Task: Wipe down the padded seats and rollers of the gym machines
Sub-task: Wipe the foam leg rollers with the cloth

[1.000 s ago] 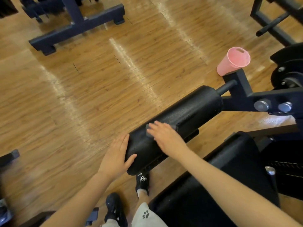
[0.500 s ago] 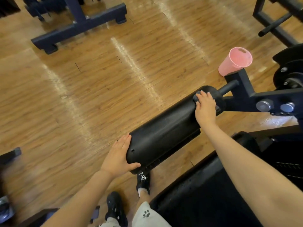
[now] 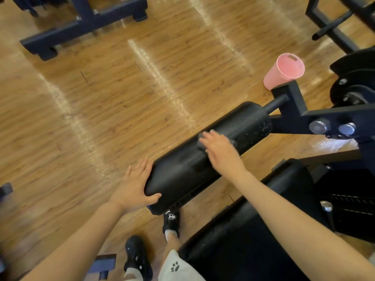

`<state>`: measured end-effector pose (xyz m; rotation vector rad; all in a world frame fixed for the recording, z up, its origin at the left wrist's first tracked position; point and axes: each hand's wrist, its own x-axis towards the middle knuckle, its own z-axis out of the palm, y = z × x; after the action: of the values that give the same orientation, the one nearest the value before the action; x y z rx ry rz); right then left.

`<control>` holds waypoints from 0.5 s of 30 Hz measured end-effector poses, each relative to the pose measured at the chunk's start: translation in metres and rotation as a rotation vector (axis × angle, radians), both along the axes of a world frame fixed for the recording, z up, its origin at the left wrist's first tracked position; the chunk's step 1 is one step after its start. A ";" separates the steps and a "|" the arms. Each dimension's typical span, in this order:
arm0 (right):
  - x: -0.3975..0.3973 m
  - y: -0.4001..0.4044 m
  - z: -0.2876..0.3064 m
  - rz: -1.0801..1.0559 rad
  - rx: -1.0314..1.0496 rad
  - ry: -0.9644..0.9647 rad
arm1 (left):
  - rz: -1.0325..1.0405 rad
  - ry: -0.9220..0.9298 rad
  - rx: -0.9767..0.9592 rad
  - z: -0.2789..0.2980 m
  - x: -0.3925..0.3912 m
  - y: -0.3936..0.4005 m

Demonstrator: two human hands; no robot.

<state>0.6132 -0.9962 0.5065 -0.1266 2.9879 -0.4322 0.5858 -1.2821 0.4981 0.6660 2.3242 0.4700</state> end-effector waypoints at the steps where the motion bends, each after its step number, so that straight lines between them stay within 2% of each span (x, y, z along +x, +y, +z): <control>1: -0.007 0.017 0.003 -0.091 -0.011 0.013 | -0.056 0.110 0.012 0.001 0.007 0.002; 3: -0.020 0.050 0.003 -0.261 -0.026 0.030 | -0.128 0.266 0.029 0.003 0.024 0.013; 4: -0.025 0.065 0.002 -0.329 -0.032 0.039 | -0.130 0.283 0.019 0.003 0.030 0.019; 8: -0.040 0.097 -0.003 -0.535 -0.077 0.072 | -0.046 0.256 -0.068 -0.001 0.038 0.031; 10: -0.044 0.092 -0.004 -0.598 -0.075 0.084 | -0.043 0.229 -0.047 -0.002 0.034 0.029; 12: -0.040 0.072 -0.003 -0.607 -0.085 0.084 | -0.041 0.177 0.014 -0.002 0.029 0.026; 15: -0.018 0.022 0.000 -0.437 -0.099 0.107 | -0.022 0.092 0.088 -0.001 0.015 0.024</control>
<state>0.5955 -0.9744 0.5069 0.5201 3.0887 -0.6334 0.6009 -1.2586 0.4973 0.7692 2.3905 0.5441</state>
